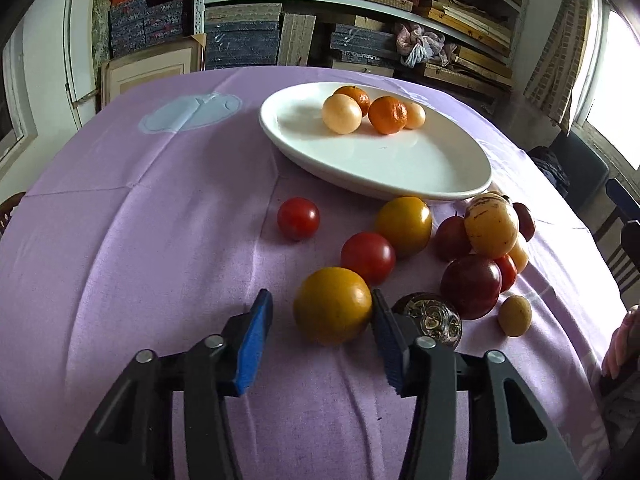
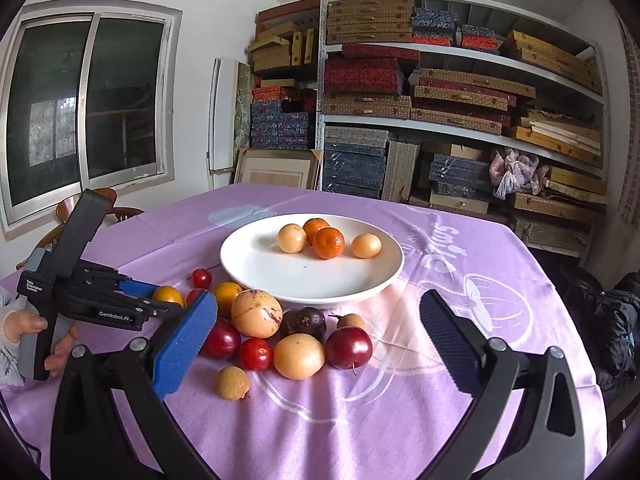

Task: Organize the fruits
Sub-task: 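Grasp the yellow-orange citrus with the left gripper, then place the yellow citrus on the plate with left gripper while right places a plum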

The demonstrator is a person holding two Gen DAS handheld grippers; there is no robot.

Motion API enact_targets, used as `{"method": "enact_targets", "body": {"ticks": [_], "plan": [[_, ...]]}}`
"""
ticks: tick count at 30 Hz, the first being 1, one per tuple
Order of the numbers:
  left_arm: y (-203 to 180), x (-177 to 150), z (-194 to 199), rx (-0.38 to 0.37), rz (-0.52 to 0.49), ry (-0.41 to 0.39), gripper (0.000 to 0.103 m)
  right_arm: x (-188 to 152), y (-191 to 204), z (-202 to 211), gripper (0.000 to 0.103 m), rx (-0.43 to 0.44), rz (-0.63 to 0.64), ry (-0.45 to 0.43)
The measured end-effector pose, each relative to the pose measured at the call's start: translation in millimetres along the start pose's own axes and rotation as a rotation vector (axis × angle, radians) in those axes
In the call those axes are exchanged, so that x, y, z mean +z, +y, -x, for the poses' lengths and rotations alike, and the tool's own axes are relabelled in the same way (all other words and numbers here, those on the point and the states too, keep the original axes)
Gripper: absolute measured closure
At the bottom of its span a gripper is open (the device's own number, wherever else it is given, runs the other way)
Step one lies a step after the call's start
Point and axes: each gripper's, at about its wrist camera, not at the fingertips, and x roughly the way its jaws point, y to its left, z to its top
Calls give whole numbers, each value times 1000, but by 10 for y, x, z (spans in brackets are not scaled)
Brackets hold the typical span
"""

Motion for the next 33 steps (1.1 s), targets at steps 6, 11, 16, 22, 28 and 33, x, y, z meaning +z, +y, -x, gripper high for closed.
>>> {"method": "enact_targets", "body": {"ticks": [6, 11, 16, 22, 28, 33], "plan": [[-3, 0, 2, -4, 5, -9, 65, -13, -6, -69, 4, 18, 4, 41], [5, -7, 107, 36, 2, -57, 65, -20, -26, -212, 4, 84, -15, 166], [54, -14, 150, 32, 25, -58, 65, -83, 10, -333, 16, 79, -6, 239], [11, -26, 170, 23, 8, -59, 65, -181, -14, -525, 45, 66, -15, 316], [6, -33, 156, 15, 4, -51, 65, -133, -225, -682, 45, 35, -87, 336], [14, -29, 134, 12, 5, -44, 65, -138, -412, -914, 51, 30, -141, 392]]}}
